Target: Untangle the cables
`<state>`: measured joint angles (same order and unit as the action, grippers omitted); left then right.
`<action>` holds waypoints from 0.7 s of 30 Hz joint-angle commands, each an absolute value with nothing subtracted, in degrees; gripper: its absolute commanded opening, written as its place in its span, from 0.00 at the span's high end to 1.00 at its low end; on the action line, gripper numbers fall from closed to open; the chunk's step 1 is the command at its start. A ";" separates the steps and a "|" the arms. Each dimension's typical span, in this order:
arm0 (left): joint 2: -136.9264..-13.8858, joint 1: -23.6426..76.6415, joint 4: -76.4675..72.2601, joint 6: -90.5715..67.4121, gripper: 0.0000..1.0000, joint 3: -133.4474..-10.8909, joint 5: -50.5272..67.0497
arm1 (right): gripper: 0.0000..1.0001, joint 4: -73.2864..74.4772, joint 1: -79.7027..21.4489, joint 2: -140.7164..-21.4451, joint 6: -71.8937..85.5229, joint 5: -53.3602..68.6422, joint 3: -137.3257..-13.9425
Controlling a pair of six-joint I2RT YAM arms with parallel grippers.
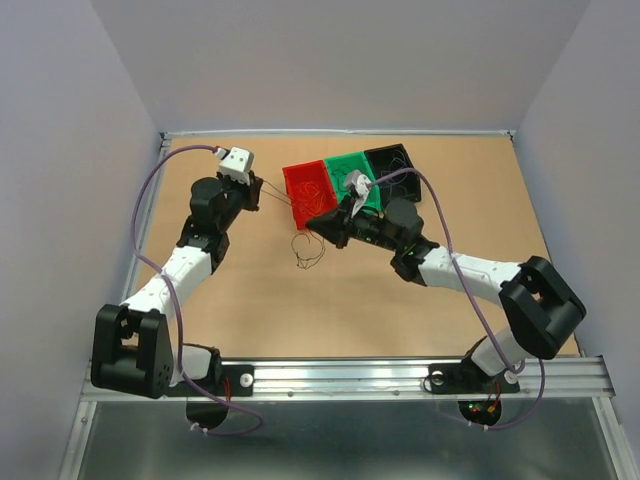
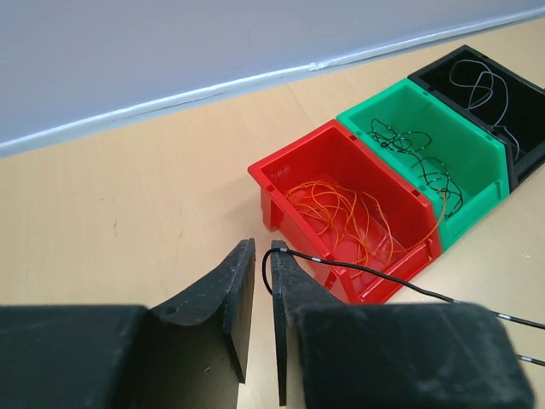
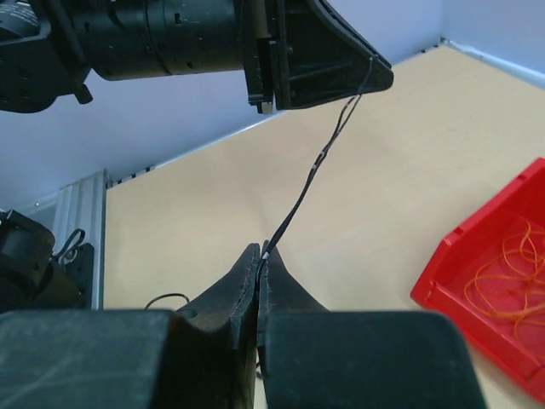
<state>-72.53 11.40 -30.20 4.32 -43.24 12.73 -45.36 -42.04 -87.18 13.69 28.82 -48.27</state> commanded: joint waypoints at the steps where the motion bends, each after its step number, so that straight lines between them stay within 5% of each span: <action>1: -73.39 9.93 -32.25 7.82 0.76 -45.44 6.05 | 1.00 -47.55 -41.05 -81.48 14.67 25.69 -47.46; 10: -74.27 12.12 -30.68 11.16 0.76 -45.70 13.97 | 0.99 -49.22 -33.93 -85.51 30.04 10.67 -52.38; 21: -76.20 19.85 -27.77 14.24 0.72 -47.37 15.03 | 0.99 -41.40 -27.87 -89.47 29.36 -1.48 -58.27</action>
<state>-75.72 17.78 -28.73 11.64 -44.84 16.69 -42.39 -29.80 -89.49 30.65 6.96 -52.99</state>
